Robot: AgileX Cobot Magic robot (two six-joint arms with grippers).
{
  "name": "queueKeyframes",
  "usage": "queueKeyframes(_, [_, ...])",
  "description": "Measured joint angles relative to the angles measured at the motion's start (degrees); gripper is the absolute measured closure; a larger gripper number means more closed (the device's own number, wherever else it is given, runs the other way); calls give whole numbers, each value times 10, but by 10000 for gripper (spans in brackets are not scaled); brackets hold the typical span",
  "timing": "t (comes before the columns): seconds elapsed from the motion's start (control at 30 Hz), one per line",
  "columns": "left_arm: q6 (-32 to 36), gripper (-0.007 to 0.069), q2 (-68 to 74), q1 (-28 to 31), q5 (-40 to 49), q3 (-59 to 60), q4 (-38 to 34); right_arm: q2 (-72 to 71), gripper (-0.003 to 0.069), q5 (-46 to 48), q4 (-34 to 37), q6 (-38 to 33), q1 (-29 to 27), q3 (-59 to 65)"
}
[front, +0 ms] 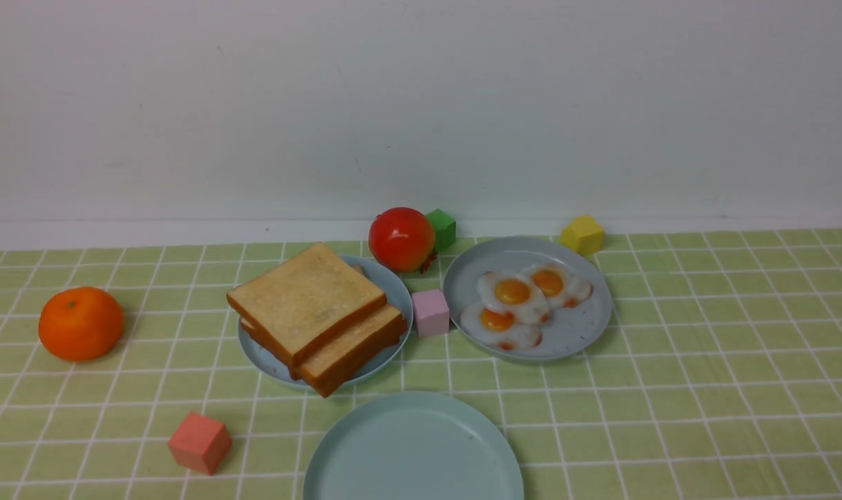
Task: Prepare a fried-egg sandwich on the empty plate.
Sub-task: Use the left arm to grab a slice of bread
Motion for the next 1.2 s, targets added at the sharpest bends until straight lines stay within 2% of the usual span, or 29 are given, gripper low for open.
queueKeyframes(0.13, [0,386,0,0,-27,0,1,0,418,-51,0,0,0,0])
queueKeyframes(0.3, [0,386,0,0,-29,0,2,0,418,-61,0,0,0,0])
queueKeyframes(0.37, [-10,386,0,0,-55,0,0,0,418,-72,3,1,0,0])
queueKeyframes(0.43, [-55,386,0,0,-110,0,-18,0,418,-108,17,15,0,0])
queueKeyframes(0.53, [-165,386,0,0,-251,0,-62,0,418,-226,49,62,0,0])
queueKeyframes(0.57, [-165,386,0,0,-260,0,-62,0,418,-237,51,62,0,0])
queueKeyframes(0.6, [-210,386,0,0,-309,-7,-73,0,418,-321,64,87,0,-5])
queueKeyframes(0.7, [-261,386,0,0,-319,-75,-66,3,418,-423,75,108,0,-49])
queueKeyframes(0.77, [-272,386,13,0,-289,-178,-32,31,418,-440,79,110,0,-137])
queueKeyframes(0.83, [-276,386,34,0,-271,-226,-12,50,418,-423,79,112,0,-183])
queueKeyframes(0.87, [-290,386,71,0,-234,-305,5,92,418,-374,79,112,0,-273])
queueKeyframes(0.93, [-314,386,115,0,-175,-393,12,135,418,-302,79,112,0,-354])
queueKeyframes(1.03, [-371,386,205,0,-33,-516,13,216,418,-122,79,114,0,-494])
queueKeyframes(1.2, [-407,386,335,0,181,-590,14,339,418,75,62,114,0,-574])
